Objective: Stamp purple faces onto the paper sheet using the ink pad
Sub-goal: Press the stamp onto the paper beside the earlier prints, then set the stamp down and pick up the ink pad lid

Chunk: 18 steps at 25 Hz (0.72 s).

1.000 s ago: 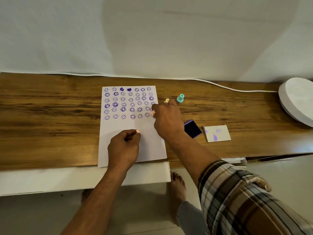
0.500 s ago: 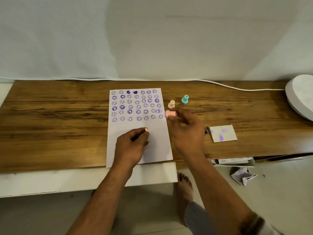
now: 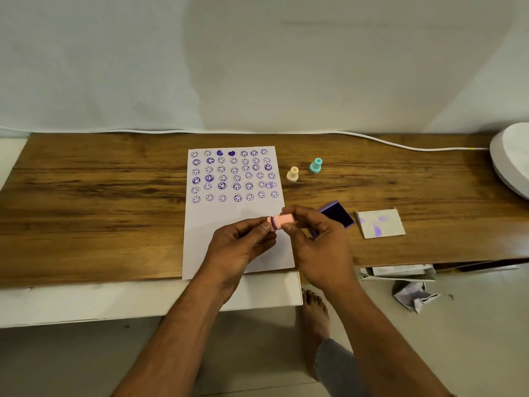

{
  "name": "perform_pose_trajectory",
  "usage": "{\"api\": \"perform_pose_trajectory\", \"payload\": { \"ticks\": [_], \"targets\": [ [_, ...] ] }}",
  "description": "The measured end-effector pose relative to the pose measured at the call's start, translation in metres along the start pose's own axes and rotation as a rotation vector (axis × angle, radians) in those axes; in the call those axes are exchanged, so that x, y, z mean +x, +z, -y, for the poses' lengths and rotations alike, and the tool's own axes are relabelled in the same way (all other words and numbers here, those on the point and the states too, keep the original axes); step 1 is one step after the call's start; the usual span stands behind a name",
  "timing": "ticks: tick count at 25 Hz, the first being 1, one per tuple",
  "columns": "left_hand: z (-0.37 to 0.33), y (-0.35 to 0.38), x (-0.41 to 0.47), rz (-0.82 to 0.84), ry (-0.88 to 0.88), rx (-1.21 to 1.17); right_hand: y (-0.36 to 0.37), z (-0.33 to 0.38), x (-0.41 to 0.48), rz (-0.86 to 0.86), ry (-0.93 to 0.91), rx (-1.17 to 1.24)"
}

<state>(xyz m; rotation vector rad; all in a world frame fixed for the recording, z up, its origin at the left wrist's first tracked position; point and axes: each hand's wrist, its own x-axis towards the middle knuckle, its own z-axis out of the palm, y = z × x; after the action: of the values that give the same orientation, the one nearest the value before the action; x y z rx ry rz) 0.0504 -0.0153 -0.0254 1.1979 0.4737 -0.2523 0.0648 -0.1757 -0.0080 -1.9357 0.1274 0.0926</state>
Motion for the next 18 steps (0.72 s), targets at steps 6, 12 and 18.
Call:
{"api": "perform_pose_trajectory", "payload": {
  "ticks": [6, 12, 18],
  "targets": [
    [0.0021, -0.0020, -0.0001, 0.018, 0.000, 0.020, -0.0024, 0.0000, 0.0010, 0.060, -0.034, -0.030],
    [0.0078, -0.0054, 0.0030, 0.041, -0.021, 0.003, -0.0053, 0.0010, 0.0023, 0.094, -0.004, -0.005],
    [0.0053, -0.0059, -0.0004, 0.030, 0.056, 0.071, -0.0029, 0.0032, -0.0002, 0.100, 0.071, -0.025]
  ]
}}
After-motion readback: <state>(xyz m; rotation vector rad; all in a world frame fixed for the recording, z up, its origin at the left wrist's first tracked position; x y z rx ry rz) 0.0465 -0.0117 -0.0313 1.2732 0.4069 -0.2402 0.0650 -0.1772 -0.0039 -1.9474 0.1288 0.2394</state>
